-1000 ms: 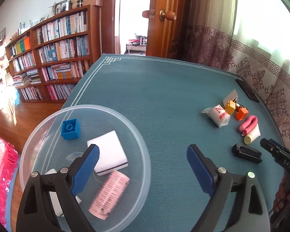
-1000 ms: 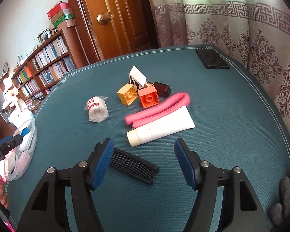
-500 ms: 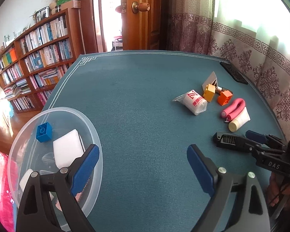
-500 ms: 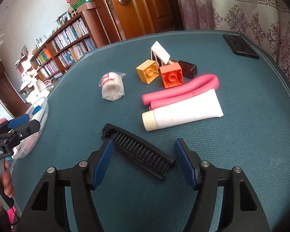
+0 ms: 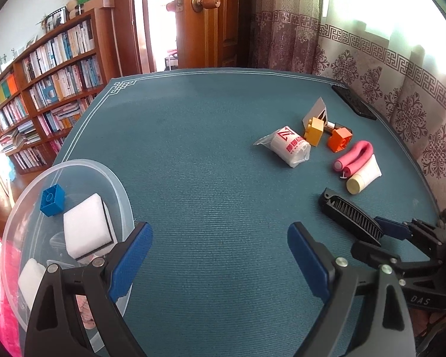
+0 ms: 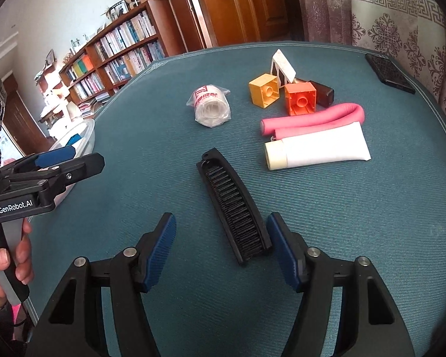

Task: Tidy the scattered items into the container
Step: 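Grasp the black comb with the right tool while the left tool grasps the wrapped white roll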

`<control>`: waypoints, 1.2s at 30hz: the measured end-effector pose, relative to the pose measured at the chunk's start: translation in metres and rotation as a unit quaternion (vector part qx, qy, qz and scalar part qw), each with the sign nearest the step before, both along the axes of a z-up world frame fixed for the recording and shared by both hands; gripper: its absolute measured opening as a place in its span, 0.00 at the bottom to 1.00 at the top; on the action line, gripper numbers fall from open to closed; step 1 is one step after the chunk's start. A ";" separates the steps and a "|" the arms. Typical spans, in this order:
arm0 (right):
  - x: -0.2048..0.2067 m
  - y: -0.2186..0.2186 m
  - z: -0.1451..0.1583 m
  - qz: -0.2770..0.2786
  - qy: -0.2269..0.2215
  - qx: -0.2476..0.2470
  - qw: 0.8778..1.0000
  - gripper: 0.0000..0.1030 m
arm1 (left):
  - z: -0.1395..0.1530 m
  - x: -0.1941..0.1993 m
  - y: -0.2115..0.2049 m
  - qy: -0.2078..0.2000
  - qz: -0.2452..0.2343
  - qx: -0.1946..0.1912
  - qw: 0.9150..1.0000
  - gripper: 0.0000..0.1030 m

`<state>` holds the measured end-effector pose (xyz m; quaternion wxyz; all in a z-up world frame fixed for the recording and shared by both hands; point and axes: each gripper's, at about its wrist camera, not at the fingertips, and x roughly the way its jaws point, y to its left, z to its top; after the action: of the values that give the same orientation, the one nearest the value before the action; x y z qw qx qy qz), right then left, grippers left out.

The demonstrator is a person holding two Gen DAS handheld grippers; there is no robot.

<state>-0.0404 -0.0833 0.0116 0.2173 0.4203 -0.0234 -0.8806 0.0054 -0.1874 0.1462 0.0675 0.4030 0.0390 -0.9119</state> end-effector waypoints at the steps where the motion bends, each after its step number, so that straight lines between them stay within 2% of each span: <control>1: -0.001 -0.003 -0.001 -0.001 0.003 0.010 1.000 0.58 | 0.000 0.000 0.000 -0.001 0.000 0.000 1.000 0.92; 7: -0.012 -0.019 -0.004 -0.016 0.039 0.071 0.997 0.39 | 0.000 -0.001 -0.001 -0.001 0.000 -0.002 1.000 0.92; 11: -0.011 -0.017 -0.003 -0.017 0.041 0.068 0.997 0.30 | 0.000 -0.006 0.000 -0.002 -0.001 -0.002 1.000 0.92; 25: 0.009 0.032 -0.002 -0.053 0.010 0.009 0.998 0.29 | -0.006 -0.057 0.031 -0.019 -0.042 0.008 0.999 0.92; 29: 0.012 0.042 -0.003 -0.063 0.009 -0.001 0.998 0.29 | -0.007 -0.077 0.038 -0.025 -0.045 0.019 0.998 0.92; 36: 0.013 0.044 -0.004 -0.062 0.009 -0.010 0.998 0.30 | -0.011 -0.113 0.047 -0.030 -0.037 0.011 0.999 0.92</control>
<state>-0.0270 -0.0396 0.0072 0.1668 0.4082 -0.0561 -0.8958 -0.1076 -0.1408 0.1353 0.0306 0.4320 0.0327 -0.9008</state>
